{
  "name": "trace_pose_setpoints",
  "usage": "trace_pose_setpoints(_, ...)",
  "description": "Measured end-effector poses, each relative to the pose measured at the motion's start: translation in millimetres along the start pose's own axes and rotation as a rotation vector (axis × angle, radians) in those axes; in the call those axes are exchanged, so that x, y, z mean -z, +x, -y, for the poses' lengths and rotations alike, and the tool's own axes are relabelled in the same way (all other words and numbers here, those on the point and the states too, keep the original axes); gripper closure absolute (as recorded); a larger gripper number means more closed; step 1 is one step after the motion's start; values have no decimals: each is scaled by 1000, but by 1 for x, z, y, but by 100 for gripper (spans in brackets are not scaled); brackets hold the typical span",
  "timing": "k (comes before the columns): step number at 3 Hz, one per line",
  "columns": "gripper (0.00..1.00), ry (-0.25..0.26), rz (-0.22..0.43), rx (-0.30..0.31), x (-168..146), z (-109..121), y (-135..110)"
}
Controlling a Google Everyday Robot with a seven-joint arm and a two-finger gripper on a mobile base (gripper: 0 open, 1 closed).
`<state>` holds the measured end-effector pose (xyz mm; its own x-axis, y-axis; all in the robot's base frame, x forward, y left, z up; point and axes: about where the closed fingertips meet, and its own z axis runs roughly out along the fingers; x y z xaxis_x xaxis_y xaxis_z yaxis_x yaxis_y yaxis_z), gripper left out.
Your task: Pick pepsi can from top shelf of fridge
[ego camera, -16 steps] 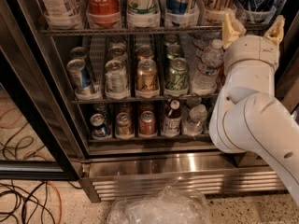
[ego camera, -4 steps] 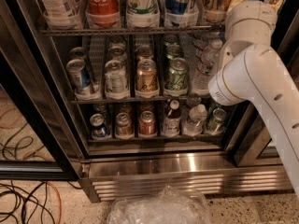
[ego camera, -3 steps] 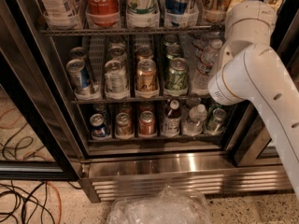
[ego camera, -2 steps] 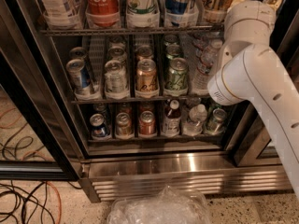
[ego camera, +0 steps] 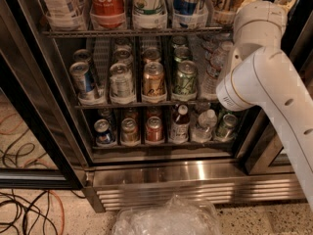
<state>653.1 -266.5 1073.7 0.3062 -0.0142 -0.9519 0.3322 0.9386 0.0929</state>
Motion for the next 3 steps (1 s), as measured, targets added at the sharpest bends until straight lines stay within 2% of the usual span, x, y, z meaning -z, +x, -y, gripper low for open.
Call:
trace_pose_setpoints(2, 100, -5, 10, 14, 0, 1, -4)
trace_pose_setpoints(3, 100, -15, 26, 34, 0, 2, -14)
